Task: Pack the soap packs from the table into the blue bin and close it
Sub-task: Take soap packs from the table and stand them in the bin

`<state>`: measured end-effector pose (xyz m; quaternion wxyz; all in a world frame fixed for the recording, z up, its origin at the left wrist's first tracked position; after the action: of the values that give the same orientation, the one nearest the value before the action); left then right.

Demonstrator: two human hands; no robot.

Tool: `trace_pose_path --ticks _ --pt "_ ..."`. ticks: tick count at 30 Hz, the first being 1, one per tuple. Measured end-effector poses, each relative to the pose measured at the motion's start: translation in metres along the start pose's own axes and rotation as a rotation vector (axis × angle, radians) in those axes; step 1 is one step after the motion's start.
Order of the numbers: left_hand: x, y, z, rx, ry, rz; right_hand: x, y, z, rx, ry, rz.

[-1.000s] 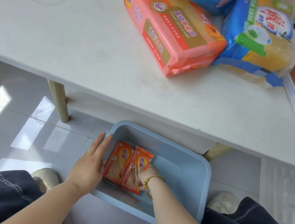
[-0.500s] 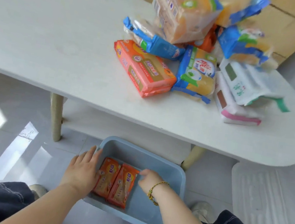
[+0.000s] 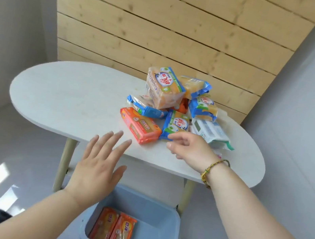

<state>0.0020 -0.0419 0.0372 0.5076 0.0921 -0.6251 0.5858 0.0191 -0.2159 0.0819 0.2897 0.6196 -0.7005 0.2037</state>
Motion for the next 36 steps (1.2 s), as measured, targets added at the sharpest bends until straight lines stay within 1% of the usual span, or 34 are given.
trace_pose_path --ticks 3,6,8,10,12,15,17,23,28,30,33,36 --pt "-0.01 0.002 -0.024 0.171 -0.057 -0.248 -0.01 -0.025 -0.021 0.056 0.15 0.063" --pt "-0.033 0.011 -0.043 0.252 -0.097 -0.385 -0.032 -0.051 -0.034 0.062 0.353 0.041" --pt "-0.042 0.014 -0.047 0.254 -0.112 -0.42 -0.046 -0.066 -0.032 -0.011 0.533 0.005" --pt "-0.041 0.014 -0.047 0.29 -0.062 -0.388 -0.057 -0.077 -0.027 -0.087 0.687 -0.009" --pt "-0.041 0.013 -0.047 0.302 -0.046 -0.371 -0.067 -0.084 -0.026 -0.126 0.747 -0.002" --pt "-0.041 0.011 -0.05 0.3 -0.048 -0.398 -0.07 -0.092 -0.027 -0.143 0.68 0.089" --pt "-0.039 0.008 -0.052 0.322 0.006 -0.401 -0.069 -0.093 -0.025 -0.147 0.644 0.119" --pt "-0.029 -0.004 -0.064 0.447 0.277 -0.342 -0.063 -0.078 -0.027 -0.062 0.639 0.04" --pt "-0.014 -0.023 -0.065 0.47 0.309 -0.209 -0.05 -0.055 -0.024 -0.011 0.567 0.019" --pt "-0.01 -0.04 -0.063 0.463 0.339 -0.187 -0.043 -0.046 -0.021 -0.002 0.535 0.016" --pt "-0.012 -0.072 -0.056 0.466 0.403 -0.226 -0.035 -0.035 -0.013 0.01 0.476 0.015" --pt "-0.023 -0.108 -0.039 0.427 0.455 -0.285 -0.029 -0.031 -0.008 0.03 0.462 0.021"
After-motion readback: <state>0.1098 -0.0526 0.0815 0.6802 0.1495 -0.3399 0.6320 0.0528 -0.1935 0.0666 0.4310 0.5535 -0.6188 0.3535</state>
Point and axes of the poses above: each hand's wrist, its own y-axis away from the middle knuckle, its own x-axis out of the back of the hand, z = x × y, the point moved 7 cm from there along -y, towards the middle knuckle, and after that the axes turned 7 degrees about z, right-handed, at the moved point
